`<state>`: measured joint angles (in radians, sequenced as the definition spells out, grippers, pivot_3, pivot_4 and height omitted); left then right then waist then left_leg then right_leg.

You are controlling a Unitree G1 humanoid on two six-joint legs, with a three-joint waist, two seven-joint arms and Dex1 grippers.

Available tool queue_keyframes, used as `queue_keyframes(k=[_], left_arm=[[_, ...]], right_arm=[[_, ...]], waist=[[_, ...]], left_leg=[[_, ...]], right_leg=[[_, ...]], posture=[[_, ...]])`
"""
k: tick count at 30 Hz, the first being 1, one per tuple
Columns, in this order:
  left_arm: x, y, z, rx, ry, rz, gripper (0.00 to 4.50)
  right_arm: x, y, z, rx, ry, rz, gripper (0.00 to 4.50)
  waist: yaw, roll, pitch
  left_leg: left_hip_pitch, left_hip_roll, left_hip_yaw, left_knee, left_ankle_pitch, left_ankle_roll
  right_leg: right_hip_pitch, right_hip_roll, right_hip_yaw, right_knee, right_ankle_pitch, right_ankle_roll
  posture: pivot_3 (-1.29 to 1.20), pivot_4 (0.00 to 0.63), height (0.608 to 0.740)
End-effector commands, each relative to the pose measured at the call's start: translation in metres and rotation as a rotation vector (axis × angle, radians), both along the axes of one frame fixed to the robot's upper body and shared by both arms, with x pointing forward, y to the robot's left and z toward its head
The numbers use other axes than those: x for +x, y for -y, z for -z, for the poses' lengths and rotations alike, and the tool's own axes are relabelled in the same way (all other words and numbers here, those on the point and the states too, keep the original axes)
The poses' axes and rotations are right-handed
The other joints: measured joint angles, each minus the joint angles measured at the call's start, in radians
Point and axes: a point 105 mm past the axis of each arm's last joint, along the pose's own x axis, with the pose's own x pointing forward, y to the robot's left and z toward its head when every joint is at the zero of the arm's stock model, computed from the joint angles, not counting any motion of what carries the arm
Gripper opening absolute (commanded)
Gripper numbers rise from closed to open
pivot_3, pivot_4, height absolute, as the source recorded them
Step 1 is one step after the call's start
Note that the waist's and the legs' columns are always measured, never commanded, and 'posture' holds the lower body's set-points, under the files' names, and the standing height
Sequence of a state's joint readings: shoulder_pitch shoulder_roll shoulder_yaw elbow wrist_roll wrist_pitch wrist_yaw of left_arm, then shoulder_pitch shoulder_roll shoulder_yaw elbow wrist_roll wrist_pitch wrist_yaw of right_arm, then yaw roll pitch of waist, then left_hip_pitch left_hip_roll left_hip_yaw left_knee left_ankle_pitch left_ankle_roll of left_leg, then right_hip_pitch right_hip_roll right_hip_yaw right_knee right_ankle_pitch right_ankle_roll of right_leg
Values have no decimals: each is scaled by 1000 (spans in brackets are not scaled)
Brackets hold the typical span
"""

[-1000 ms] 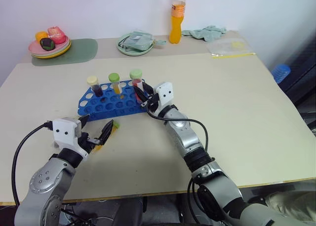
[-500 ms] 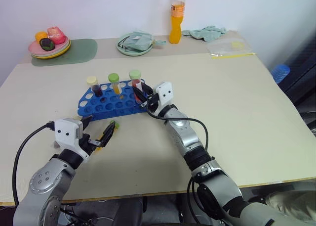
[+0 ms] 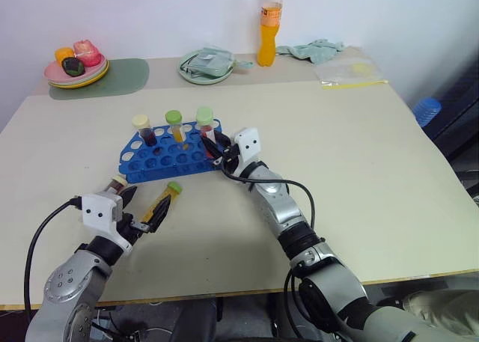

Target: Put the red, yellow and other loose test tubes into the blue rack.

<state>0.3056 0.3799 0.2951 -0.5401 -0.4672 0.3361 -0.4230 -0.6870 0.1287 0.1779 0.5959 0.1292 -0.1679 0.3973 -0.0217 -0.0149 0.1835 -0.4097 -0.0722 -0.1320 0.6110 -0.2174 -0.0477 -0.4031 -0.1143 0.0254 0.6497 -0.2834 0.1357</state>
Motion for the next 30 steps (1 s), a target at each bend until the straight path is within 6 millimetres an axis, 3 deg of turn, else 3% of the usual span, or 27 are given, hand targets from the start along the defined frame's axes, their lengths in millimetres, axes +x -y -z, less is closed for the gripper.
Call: queue_keyframes(k=[1,3,7,11,17,19,22,30], left_arm=[[0,-8,-3,37,-8,-13,4500],[2,-10,-6,67,-43,-9,4500],[7,-5,-23,132,-108,34,4500],[21,5,-49,304,-229,71,4500],[23,13,-43,417,-669,228,4500],[30,12,-42,430,-743,243,4500],[41,24,-42,449,-797,293,4500],[46,23,-27,552,-891,273,4500]], right_arm=[[-13,-13,-33,95,100,-50,3240],[-18,-11,-41,90,148,-66,4193],[-22,1,-46,82,163,-85,4193],[-22,26,-49,35,179,-84,4193],[-27,45,-53,-35,209,-131,4193],[-31,49,-54,-52,217,-161,4193],[-44,51,-49,-97,223,-222,4193],[-78,52,-28,-187,145,-361,4193]], waist=[[0,0,0],[-1,0,0],[1,0,0],[9,0,0],[-23,1,1],[-35,1,1],[-39,1,1],[-34,0,1]], left_leg=[[0,0,0,0,0,0],[0,0,0,0,0,0],[0,0,-1,0,0,0],[0,0,-4,2,0,0],[1,0,-3,0,1,-1],[1,1,-3,-1,1,-1],[1,1,-3,-2,2,-2],[0,1,-2,-2,2,-3]], right_leg=[[0,0,0,0,0,0],[0,0,0,0,0,0],[-2,0,0,0,0,0],[-1,0,-2,0,0,0],[3,3,-2,1,0,0],[2,3,-1,2,-1,-1],[1,3,-1,2,-1,-1],[-1,2,0,3,-1,-1]], posture=[[0,150,740],[0,150,740],[0,150,740],[0,150,740],[0,150,740],[0,150,740],[0,150,740],[0,150,740]])
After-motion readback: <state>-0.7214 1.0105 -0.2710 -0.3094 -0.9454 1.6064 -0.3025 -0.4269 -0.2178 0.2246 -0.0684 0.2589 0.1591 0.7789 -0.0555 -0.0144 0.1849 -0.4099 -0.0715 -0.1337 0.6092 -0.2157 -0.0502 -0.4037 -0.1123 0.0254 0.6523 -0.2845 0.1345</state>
